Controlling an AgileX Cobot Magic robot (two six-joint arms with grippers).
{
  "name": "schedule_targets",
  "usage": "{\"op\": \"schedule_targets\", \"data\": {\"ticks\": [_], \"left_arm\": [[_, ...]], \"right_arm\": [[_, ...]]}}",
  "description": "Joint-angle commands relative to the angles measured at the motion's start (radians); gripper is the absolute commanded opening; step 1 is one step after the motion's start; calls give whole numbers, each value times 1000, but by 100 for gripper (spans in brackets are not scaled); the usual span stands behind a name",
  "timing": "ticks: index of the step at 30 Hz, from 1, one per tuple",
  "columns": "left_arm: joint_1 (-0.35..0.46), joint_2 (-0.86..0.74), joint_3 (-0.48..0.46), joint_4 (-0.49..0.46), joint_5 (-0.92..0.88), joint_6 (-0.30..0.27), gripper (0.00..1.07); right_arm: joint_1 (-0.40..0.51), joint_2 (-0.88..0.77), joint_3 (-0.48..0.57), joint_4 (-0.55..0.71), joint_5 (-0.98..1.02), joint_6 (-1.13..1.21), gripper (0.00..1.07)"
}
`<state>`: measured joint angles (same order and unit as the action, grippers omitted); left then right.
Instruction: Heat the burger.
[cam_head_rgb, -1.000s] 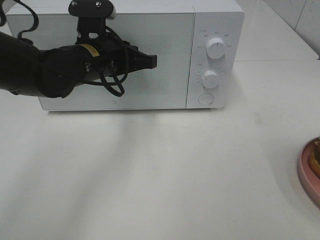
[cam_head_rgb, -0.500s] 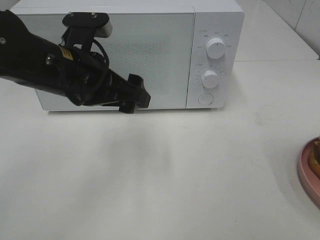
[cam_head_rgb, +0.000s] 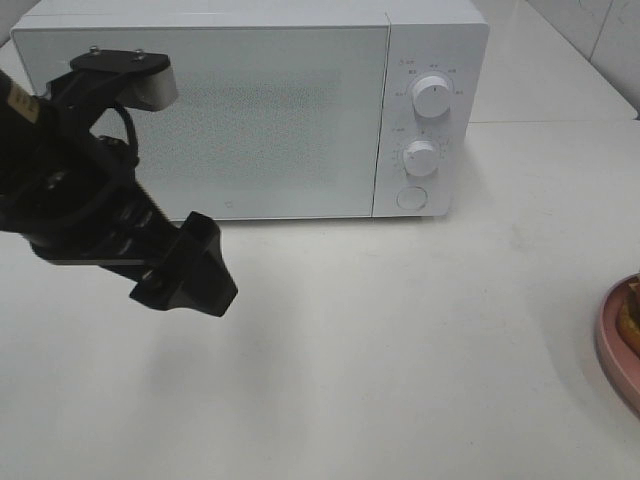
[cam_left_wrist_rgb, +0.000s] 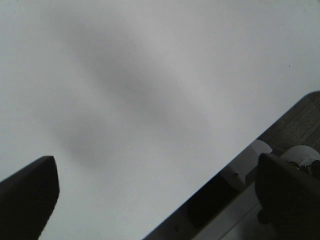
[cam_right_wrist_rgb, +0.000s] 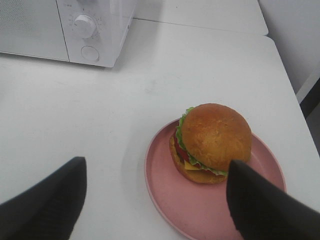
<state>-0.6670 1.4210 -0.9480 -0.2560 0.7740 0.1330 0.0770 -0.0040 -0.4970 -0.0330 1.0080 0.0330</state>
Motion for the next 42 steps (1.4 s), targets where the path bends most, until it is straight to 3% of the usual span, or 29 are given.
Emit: {"op": "schedule_targets", "data": {"ticks": [1,5,7,8,10,12,13,16,17,21,26,32,37,42], "left_arm": [[2,-50,4,60,83,-79,100],[38,-88,4,124,145,-140,100],[122,-136,4,162,206,-160,100],[122,-136,4,162,206,-160,100],[276,-202,4,168,276,-150,100],[310,-215,4,168,290,-143,100],[398,-250,4,168,323,-114,100],[433,-264,4,168,336,-99,100],[515,-295,4,171,366,-77,100],[618,-359,4,162,403,-88,100],[674,-448,4,162,467,-87,100],[679,-561,13,162,491,-88,100],[679,-666,114,166,474,-117,100],[679,-792,273,172,442,-120,100]], "right_arm": [[-6,-26,-1,-2,-14,-9,75],[-6,-26,-1,-2,-14,-9,75],[-6,-26,-1,-2,-14,-9,75],[-6,-26,-1,-2,-14,-9,75],[-6,-26,-1,-2,-14,-9,75],[-6,-26,-1,-2,-14,-9,75],[-6,-26,-1,-2,-14,-9,75],[-6,-26,-1,-2,-14,-9,75],[-6,-26,-1,-2,-14,-9,75],[-6,-26,-1,-2,-14,-9,75],[-6,-26,-1,-2,-14,-9,75],[-6,-26,-1,-2,-14,-9,75],[-6,-26,-1,-2,-14,-9,75],[-6,-26,-1,-2,-14,-9,75]]}}
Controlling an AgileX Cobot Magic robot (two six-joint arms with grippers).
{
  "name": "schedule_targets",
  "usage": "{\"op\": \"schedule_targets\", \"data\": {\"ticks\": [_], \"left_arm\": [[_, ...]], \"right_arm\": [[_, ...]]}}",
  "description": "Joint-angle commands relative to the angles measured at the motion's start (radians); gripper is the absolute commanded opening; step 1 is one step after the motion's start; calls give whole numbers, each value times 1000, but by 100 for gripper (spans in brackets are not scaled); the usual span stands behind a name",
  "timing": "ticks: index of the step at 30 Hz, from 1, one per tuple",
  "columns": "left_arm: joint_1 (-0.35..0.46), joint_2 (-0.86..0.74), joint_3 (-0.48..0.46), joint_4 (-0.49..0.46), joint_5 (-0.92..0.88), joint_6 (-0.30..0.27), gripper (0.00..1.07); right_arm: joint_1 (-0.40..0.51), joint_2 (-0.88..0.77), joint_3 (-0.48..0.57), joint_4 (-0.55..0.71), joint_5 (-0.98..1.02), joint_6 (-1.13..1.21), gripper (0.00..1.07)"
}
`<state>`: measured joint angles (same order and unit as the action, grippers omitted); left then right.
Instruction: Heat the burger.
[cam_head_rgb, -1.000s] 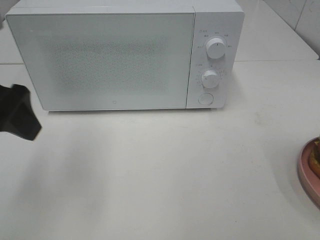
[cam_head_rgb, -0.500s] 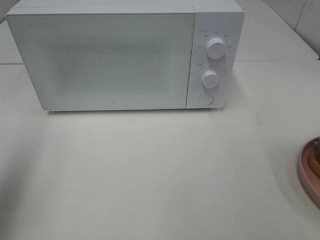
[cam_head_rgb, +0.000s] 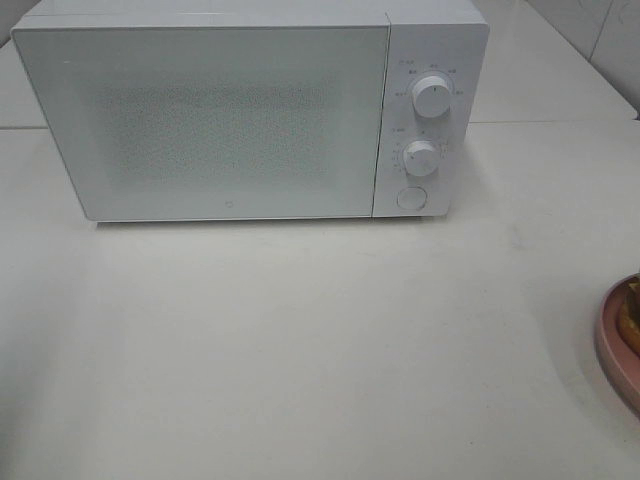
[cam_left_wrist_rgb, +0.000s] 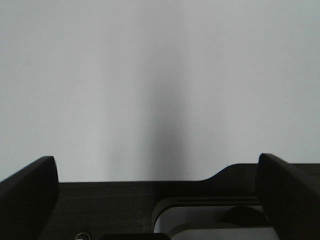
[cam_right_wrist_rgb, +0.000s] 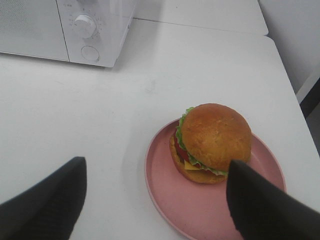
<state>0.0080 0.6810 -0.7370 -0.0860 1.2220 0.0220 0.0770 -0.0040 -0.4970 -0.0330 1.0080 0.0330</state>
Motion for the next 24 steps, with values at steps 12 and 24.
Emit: {"op": "schedule_targets", "data": {"ticks": [12,24], "left_arm": [[4,-290,221,9,-149,-10,100],[4,-502,218,6,-149,-9,100]], "right_arm": [[-6,-26,-1,-2,-14,-9,75],[-6,-26,-1,-2,-14,-10,75]]}}
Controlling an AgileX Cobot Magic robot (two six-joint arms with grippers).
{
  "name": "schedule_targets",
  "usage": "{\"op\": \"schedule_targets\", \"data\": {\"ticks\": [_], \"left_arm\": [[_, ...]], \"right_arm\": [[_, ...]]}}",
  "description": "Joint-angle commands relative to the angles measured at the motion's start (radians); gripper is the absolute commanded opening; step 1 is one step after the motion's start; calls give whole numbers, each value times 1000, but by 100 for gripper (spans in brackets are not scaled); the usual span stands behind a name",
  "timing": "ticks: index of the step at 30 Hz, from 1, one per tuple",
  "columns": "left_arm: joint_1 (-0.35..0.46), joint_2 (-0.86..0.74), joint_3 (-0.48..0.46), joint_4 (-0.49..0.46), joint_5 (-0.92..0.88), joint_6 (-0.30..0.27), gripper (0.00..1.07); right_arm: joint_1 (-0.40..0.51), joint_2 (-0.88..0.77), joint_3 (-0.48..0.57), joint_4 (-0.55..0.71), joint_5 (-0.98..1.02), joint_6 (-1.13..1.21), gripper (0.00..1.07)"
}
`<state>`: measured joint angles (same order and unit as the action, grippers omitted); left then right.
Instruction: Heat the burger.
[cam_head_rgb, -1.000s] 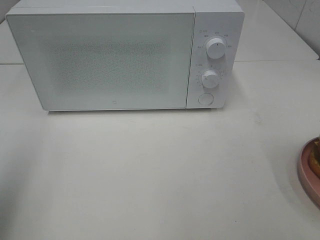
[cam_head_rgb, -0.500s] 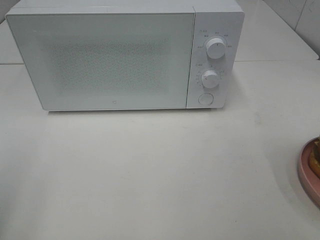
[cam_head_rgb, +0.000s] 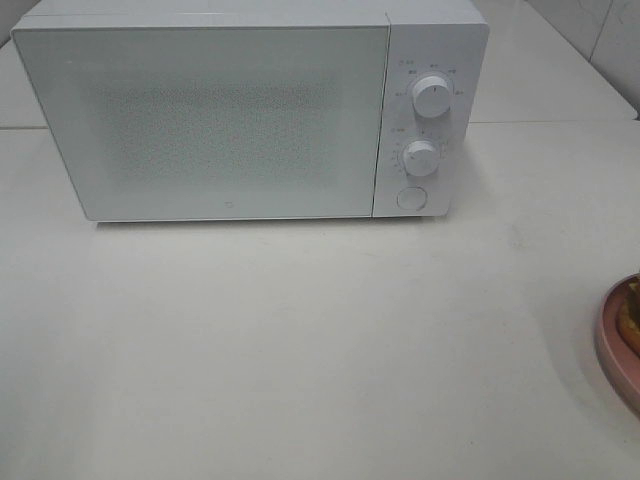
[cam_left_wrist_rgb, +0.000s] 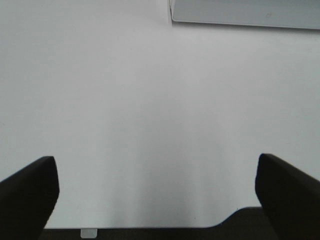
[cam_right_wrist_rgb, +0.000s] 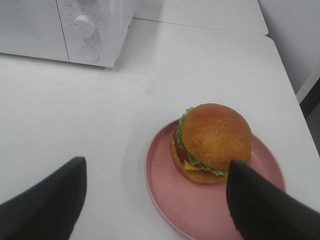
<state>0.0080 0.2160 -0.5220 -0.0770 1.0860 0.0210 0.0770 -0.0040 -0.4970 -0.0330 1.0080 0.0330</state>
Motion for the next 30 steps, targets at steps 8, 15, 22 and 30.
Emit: {"op": "schedule_targets", "data": {"ticks": [8,15,22,30], "left_arm": [[75,-214,3,0,-13,-8,100],[74,-243,3,0,-14,-8,100],[74,-245,3,-2,-14,-8,100],[74,-245,3,-2,-14,-8,100]], "right_arm": [[-6,-26,-1,-2,-14,-10,75],[-6,-24,-1,-2,-14,-10,75],[-6,-22,-1,-2,-14,-10,75],[-6,-22,-1,-2,-14,-10,75]]}}
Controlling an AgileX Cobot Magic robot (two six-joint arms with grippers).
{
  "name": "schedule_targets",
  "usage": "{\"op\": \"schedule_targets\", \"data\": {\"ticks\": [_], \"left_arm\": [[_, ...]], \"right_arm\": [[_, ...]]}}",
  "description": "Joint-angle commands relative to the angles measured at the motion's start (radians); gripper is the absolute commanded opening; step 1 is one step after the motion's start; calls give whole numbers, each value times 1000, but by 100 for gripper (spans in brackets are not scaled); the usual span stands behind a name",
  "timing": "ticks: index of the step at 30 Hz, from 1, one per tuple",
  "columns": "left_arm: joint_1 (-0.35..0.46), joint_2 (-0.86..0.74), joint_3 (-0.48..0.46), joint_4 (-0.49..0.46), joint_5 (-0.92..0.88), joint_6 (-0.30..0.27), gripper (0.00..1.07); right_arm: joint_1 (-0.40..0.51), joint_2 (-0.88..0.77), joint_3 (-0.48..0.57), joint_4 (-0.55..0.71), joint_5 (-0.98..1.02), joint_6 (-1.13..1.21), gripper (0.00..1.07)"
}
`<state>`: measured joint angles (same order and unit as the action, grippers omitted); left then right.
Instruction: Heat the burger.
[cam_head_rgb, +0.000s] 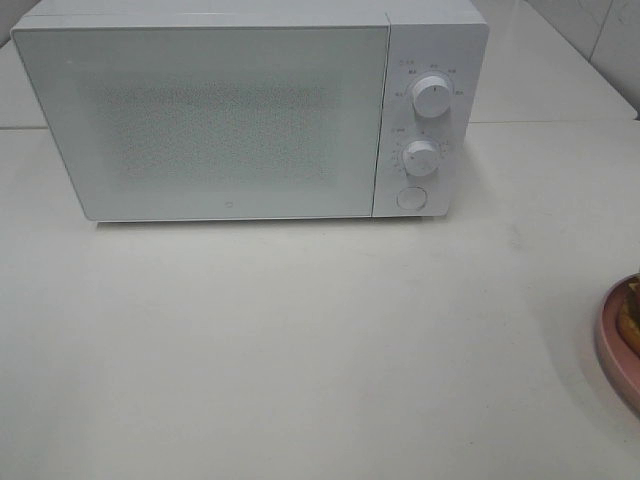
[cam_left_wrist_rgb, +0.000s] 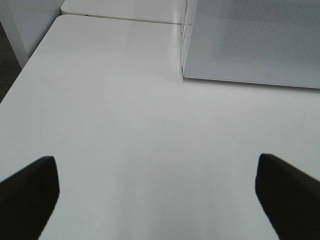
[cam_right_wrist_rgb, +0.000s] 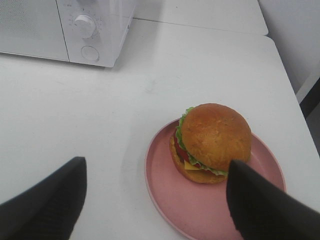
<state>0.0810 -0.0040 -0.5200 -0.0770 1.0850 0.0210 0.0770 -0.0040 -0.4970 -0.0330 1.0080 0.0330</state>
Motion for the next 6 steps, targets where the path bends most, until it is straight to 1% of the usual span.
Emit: {"op": "schedule_targets", "data": {"ticks": [1,6], "left_arm": [[1,-25,1,-2,-13,-8,100],[1,-25,1,-2,-13,-8,100]], "right_arm": [[-6,-22,-1,-2,-14,-10,75],[-6,-22,-1,-2,-14,-10,75]]}}
